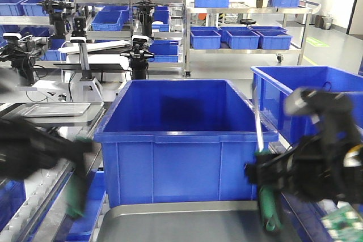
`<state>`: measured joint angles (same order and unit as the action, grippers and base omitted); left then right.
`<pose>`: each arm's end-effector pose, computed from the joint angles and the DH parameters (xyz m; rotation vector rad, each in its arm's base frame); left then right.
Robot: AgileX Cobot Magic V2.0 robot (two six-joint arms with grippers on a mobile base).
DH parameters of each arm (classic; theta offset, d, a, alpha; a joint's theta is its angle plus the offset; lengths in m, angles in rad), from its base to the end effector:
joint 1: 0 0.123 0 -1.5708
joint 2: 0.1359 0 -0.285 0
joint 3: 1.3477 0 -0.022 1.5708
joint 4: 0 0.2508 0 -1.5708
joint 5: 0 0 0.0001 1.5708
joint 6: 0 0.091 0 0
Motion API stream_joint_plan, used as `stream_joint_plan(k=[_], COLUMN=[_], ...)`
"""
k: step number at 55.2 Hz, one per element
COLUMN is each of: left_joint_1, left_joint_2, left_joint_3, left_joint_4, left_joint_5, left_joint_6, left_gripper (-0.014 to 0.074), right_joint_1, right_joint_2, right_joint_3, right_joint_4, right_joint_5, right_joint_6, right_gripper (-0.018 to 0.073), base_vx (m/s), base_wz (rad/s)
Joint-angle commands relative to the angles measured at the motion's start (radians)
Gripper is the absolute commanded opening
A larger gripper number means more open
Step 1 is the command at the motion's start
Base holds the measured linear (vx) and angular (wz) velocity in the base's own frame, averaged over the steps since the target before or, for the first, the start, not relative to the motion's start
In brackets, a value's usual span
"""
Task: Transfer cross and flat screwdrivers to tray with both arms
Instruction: 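Lower both screwdrivers flat onto the grey tray and open grippers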
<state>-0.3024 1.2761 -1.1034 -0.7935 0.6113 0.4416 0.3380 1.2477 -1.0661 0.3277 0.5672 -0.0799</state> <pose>0.2540 -0.1183 0.3620 0.3121 2.1341 -0.7719 0.2502 0.1046 0.3479 -0.2531 2.2262 0.4875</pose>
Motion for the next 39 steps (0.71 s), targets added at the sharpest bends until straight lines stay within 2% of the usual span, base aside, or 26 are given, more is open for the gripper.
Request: stream_joint_plan(k=[1, 11, 23, 30, 39], left_joint_1=[-0.056, -0.132, -0.157, -0.157, -0.157], left_joint_2=[0.045, 0.182, 0.277, 0.303, 0.304], left_joint_3=[-0.03, -0.03, -0.03, -0.03, -0.03], left_joint_4=[-0.08, -0.114, -0.113, -0.113, -0.124], left_joint_5=[-0.049, -0.046, -0.025, 0.006, 0.061], left_joint_6=[0.009, 0.009, 0.009, 0.008, 0.008], left_gripper=[0.0001, 0.0004, 0.0045, 0.0146, 0.0349], right_joint_1=[-0.001, -0.001, -0.001, -0.001, -0.001], right_joint_2=[0.02, 0.105, 0.156, 0.162, 0.162], right_joint_3=[-0.028, -0.028, -0.028, -0.028, -0.028], right_joint_4=[0.035, 0.055, 0.054, 0.057, 0.086], right_joint_5=[-0.044, -0.008, 0.034, 0.06, 0.148], right_joint_6=[-0.005, -0.004, -0.005, -0.005, -0.002], right_gripper=[-0.0008, -0.0001, 0.0085, 0.0197, 0.0381], base_vx=[0.0, 0.0, 0.0, 0.0, 0.0], base_wz=[0.0, 0.0, 0.0, 0.0, 0.0])
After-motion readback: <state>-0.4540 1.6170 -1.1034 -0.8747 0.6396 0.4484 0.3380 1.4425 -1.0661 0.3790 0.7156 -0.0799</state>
